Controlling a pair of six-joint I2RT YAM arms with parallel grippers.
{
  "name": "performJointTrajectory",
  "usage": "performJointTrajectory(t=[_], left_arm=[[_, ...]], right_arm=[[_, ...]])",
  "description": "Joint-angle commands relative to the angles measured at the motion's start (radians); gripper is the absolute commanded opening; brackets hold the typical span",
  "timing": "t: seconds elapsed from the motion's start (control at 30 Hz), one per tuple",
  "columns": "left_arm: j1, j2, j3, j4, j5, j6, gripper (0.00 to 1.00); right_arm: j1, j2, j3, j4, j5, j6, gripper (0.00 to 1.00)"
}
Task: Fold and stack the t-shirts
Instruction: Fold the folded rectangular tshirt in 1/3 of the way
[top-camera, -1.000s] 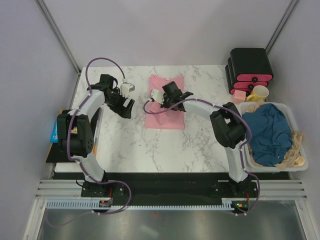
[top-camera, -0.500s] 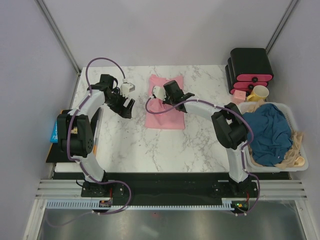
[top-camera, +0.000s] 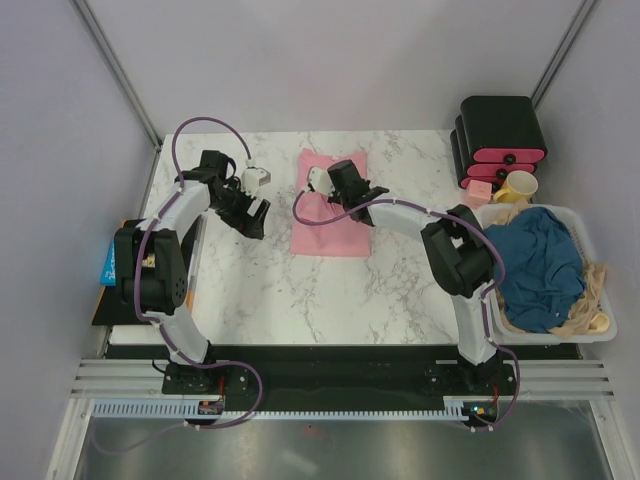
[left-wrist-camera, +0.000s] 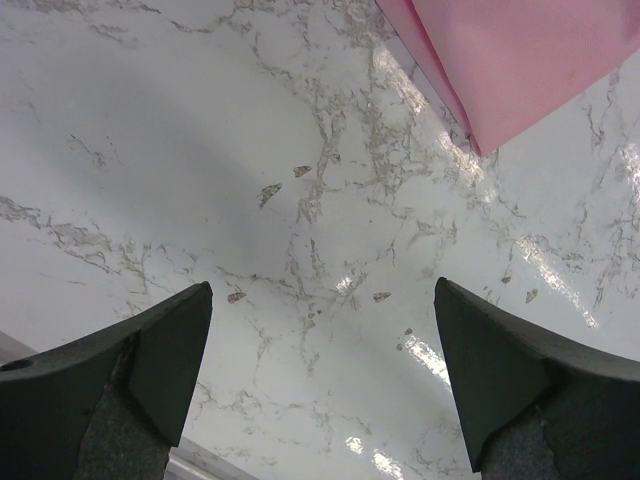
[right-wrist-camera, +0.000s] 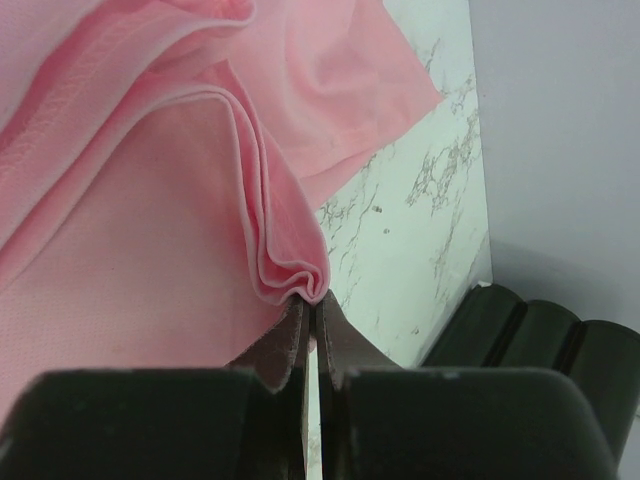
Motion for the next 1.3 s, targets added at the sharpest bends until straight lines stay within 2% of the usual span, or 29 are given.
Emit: performJointTrajectory(t=[0.0,0.7,0.73,0.83,0.87,0.93,0.97,1.27], left_arm=[[0.006,-0.035,-0.004,0.023,0.027,-0.025,1.0],[0.006,-0.046,-0.007,0.025,0.053,-0.022,1.0],[0.006,-0.048,-0.009,0.025,0.054,-0.022,1.0],[0.006,-0.051,-0.01,0.025,0.057,-0.022,1.0],[0.006,-0.049,-0.012,0.025,0.059,-0.022,1.0],[0.006,-0.055,-0.01,0.023,0.06,-0.022,1.0],[0.006,-0.055,-0.009,0.026,0.062,-0.022,1.0],[-0.011,-0.084,0.043,0.034,0.089,0.004,1.0]], right_arm=[[-0.005,0.022,-0.011,0.038,0.05,-0.001,0.0],[-0.017,0.071,-0.031,0.046,0.115,0.028,0.02],[-0.017,0.072,-0.032,0.046,0.117,0.027,0.04],[-0.017,0.078,-0.037,0.043,0.126,0.035,0.41],[-0.016,0.075,-0.043,0.043,0.128,0.039,0.64],[-0.017,0.065,-0.051,0.043,0.123,0.056,0.79],[-0.019,0.049,-0.054,0.043,0.117,0.07,0.9],[-0.069,-0.082,-0.023,-0.038,0.045,0.242,0.92]])
